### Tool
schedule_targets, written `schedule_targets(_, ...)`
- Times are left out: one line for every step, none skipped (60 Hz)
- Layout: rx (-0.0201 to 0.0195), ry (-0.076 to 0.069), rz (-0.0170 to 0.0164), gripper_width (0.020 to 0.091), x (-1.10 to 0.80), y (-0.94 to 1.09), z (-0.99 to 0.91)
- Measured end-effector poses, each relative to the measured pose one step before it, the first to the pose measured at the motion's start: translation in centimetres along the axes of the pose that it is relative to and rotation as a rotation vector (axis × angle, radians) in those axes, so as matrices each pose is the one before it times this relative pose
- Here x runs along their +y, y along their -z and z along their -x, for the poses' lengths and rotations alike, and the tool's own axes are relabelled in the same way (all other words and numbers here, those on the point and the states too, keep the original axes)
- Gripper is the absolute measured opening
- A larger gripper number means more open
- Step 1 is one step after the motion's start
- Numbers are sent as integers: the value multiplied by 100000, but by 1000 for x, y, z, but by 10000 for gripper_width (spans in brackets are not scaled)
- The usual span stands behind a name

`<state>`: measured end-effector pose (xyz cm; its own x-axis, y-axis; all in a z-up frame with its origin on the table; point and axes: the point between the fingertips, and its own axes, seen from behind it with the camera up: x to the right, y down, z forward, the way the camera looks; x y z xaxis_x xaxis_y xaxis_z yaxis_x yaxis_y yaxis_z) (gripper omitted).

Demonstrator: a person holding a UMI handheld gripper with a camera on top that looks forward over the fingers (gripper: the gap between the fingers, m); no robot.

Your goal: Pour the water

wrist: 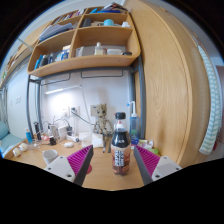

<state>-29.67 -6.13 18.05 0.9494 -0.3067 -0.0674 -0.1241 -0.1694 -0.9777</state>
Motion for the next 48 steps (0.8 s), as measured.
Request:
schedule_targets(109, 321, 118, 834, 521, -1123, -337)
schedule_targets(48, 227, -65, 835, 337, -649, -159)
schedule_targets(-12, 264, -32, 835, 263, -647, -106)
schedule_targets(-120, 232, -32, 833, 313, -622, -57)
schedule_targets(-40, 171, 101, 834, 345, -616, -66)
schedule_targets(18, 21, 229, 835, 350, -608, -117)
schedule_targets(110, -68, 303, 833, 284, -566, -159)
schedule_targets(277, -149, 171, 833, 194, -541, -146)
schedule_targets(285, -151, -25, 835, 208, -488, -172)
schedule_targets(228, -9, 21, 834, 178, -480, -132)
schedule_targets(165, 69, -14, 833, 240, -477, -108)
schedule_targets(115, 228, 144, 833, 192, -480, -153)
schedule_targets(183, 298, 606, 831, 21, -482, -113)
schedule_targets(197, 161, -320, 831, 233, -422, -163)
schedule_targets(329, 253, 363, 833, -83, -457, -131)
schedule_targets(334, 219, -94, 832, 7, -386, -195)
schedule_targets(199, 214, -99, 829, 24, -372, -182)
schedule_targets(107, 240, -56, 827, 11, -365, -132)
schedule_targets(6, 293, 66, 823, 21, -288, -104)
schedule_targets(-140, 267, 68, 816, 17, -301, -85)
schedule_targets(-199, 204, -6, 806, 11, -263, -66)
schedule_targets(-164, 107, -100, 791, -23, -262, -43)
schedule_targets(-120, 67, -123, 777, -7, -259, -74)
schedule_targets(-135, 60, -38, 759, 5, -206, -40)
schedule_targets(-219, 65, 38, 738, 29, -211, -25)
schedule_targets(-317, -8, -59, 713, 0, -175, 42)
schedule_targets(-372, -61, -156, 687, -13, -144, 67)
schedule_targets(-384, -14, -163, 657, 13, -155, 51)
schedule_targets(-301, -64, -130, 622, 37, -115, 49)
schedule_targets(-143, 33, -64, 589, 50, -124, 6)
schedule_targets(-377, 32, -168, 560, 10, -97, 57)
schedule_targets(-171, -7, -211, 559, 8, -84, 25)
schedule_targets(51, 281, -539, 560, -113, -45, -20)
schedule_targets(53, 500, -234, 555, -11, -52, -9)
schedule_targets(98, 471, -212, 548, 4, -33, -28)
schedule_targets(74, 98, -97, 540, -1, -16, -9)
schedule_targets(13, -177, -52, 530, 40, -26, 11)
schedule_targets(136, -216, -85, 518, -22, 24, -48)
schedule_targets(240, -129, -61, 503, -16, 11, -69)
schedule_targets(133, -71, -90, 484, -2, -4, -17)
schedule_targets(-205, 45, -83, 467, 16, -30, 89)
schedule_targets(-496, 452, -18, 447, 44, -24, 92)
schedule_targets(-514, 545, 190, 438, 18, -17, 126)
schedule_targets(-528, 474, 244, 422, -2, -46, 63)
schedule_targets(169, 139, 326, 408, 159, 147, 159)
schedule_targets(-296, 78, 596, 401, 84, -20, 88)
schedule_targets(-398, 307, 608, 390, 84, -19, 57)
schedule_targets(-339, 125, 550, 391, 68, -1, 58)
